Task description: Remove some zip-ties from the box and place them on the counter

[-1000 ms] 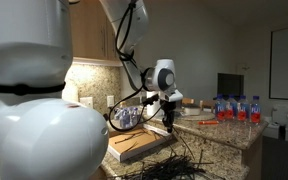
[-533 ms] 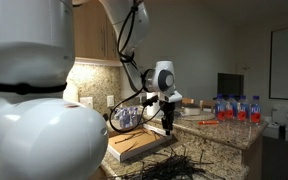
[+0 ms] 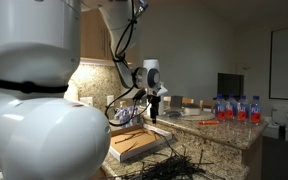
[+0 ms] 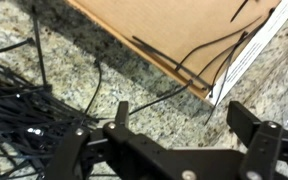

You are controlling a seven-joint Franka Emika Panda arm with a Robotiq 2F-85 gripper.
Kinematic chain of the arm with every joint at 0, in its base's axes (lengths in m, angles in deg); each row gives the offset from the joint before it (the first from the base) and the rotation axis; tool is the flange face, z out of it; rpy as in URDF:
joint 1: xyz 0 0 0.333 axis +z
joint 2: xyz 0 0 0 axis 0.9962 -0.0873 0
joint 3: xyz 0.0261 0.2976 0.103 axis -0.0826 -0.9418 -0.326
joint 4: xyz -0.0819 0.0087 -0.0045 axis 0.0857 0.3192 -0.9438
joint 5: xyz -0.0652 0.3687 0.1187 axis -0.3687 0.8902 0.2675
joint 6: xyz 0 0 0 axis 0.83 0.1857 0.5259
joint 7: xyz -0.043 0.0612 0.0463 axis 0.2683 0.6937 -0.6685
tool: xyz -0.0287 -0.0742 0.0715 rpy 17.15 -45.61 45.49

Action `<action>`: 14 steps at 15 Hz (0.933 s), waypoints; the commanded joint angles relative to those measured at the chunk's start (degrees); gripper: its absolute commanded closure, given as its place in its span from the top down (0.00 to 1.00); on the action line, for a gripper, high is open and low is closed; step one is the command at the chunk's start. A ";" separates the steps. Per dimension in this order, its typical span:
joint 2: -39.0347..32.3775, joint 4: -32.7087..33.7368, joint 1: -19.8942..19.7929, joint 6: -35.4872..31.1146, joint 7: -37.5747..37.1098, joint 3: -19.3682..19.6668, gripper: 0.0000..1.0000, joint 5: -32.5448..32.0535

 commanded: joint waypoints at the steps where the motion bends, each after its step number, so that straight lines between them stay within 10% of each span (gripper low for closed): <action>1: -7.83 4.10 1.06 -3.27 7.36 -2.31 1.00 7.50; 14: -35.09 28.31 5.68 -1.83 15.85 -0.03 1.00 7.96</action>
